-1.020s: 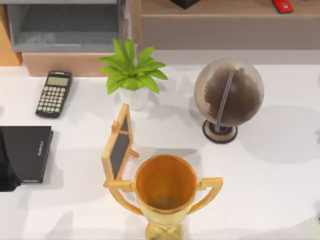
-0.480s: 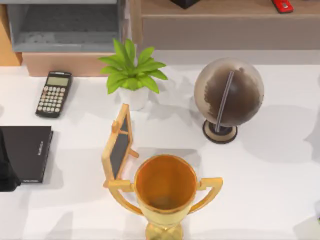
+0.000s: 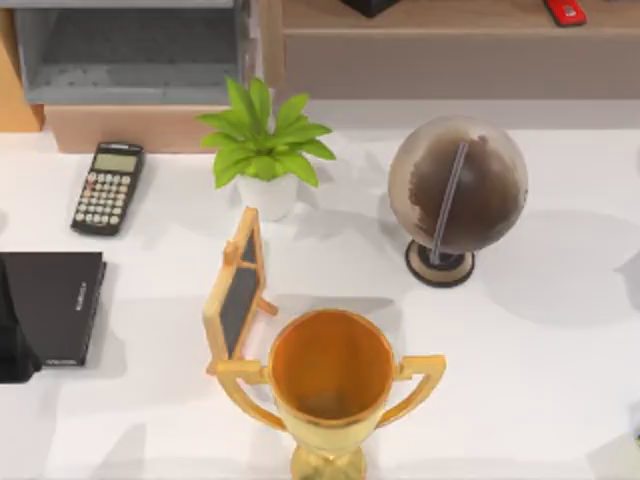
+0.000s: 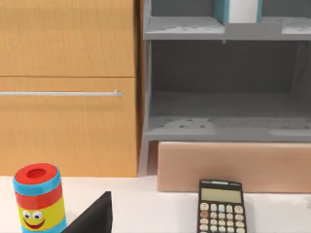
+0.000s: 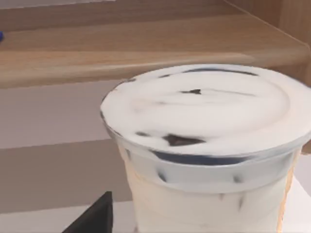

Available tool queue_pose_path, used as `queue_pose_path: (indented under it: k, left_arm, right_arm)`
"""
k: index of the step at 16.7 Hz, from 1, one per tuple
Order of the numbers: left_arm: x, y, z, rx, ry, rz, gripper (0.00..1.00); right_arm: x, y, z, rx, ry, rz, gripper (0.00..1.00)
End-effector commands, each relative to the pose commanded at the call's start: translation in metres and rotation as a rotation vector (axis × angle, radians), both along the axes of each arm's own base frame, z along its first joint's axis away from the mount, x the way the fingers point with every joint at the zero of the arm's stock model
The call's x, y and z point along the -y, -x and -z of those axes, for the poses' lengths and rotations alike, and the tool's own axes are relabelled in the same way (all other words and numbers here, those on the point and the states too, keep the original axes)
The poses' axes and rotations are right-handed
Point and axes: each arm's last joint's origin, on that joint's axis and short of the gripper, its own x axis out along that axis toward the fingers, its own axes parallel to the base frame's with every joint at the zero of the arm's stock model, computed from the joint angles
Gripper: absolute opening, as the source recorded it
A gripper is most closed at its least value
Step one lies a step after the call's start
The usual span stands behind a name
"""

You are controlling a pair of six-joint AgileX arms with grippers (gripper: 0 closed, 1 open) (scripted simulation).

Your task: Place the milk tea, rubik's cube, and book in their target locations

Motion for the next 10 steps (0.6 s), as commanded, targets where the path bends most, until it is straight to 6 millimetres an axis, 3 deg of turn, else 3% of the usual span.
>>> queue_pose_path:
  k: [5,10]
  left_arm:
    - [0.0,0.0,0.0,0.0,0.0,0.0,1.0]
    - [0.0,0.0,0.0,0.0,0.0,0.0,1.0]
  right_arm:
    - [-0.022,-0.006,-0.009,-0.287,-0.079,0.018,1.0]
    - [-0.069,0.001,-0.03,-0.662,-0.088,-0.04,1.0]
